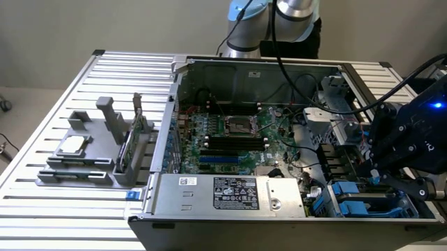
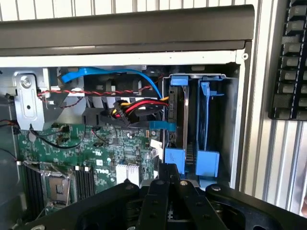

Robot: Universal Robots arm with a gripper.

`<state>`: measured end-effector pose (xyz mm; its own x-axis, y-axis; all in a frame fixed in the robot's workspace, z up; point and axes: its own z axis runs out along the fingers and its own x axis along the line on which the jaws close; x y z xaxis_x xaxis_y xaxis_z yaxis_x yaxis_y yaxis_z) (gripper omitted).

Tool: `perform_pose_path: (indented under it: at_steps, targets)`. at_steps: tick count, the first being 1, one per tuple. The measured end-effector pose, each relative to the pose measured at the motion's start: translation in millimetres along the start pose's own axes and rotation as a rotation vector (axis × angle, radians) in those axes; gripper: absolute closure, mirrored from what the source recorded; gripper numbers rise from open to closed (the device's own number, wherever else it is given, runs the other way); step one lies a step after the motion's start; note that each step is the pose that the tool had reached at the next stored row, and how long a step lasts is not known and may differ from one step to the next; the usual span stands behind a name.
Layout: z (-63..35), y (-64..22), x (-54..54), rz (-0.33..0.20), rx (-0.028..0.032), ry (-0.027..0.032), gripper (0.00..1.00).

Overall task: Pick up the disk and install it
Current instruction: 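Insert the second disk wire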

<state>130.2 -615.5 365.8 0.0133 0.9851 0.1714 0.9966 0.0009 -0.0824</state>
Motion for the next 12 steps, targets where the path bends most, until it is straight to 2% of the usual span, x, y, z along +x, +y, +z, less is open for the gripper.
perform_pose_path:
  at_steps: [12]
  targets:
    - [-0.1,-0.1,0.0,0.000,0.0000,-0.0003,0.89]
